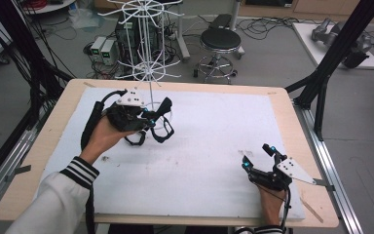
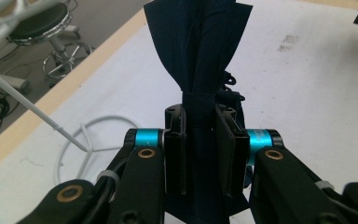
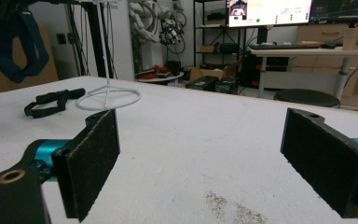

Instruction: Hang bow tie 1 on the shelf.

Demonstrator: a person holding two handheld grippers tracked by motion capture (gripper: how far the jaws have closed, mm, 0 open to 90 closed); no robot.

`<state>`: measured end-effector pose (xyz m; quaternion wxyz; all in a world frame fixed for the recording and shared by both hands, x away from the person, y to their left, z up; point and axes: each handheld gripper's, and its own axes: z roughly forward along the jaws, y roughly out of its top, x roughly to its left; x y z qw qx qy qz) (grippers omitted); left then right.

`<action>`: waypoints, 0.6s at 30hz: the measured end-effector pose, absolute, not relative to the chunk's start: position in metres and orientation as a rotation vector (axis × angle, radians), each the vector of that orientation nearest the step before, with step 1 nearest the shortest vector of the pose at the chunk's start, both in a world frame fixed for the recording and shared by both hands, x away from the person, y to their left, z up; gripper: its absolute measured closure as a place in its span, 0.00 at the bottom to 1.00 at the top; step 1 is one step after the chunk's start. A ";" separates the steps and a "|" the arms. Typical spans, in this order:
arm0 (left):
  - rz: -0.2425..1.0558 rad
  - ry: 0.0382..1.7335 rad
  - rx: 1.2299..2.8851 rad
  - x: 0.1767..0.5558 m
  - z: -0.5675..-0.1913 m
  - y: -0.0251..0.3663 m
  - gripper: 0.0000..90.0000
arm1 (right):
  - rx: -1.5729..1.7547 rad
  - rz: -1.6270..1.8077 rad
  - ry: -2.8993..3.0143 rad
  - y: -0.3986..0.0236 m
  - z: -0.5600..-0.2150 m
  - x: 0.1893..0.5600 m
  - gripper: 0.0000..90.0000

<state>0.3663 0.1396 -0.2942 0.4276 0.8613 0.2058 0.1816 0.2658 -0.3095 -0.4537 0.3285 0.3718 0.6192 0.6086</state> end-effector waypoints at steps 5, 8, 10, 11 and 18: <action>0.471 0.531 2.135 0.367 -0.283 0.141 0.83 | 0.973 1.593 1.621 -0.310 -0.454 0.266 0.12; 0.470 0.543 2.117 0.367 -0.279 0.141 0.83 | 0.972 1.593 1.621 -0.310 -0.454 0.266 0.12; 0.480 0.549 2.115 0.368 -0.277 0.141 0.83 | 0.973 1.593 1.621 -0.310 -0.454 0.266 0.12; 0.482 0.553 2.113 0.368 -0.276 0.140 0.83 | 0.973 1.593 1.621 -0.310 -0.454 0.266 0.12; 0.503 0.570 2.088 0.371 -0.264 0.137 0.83 | 0.972 1.593 1.621 -0.309 -0.454 0.266 0.12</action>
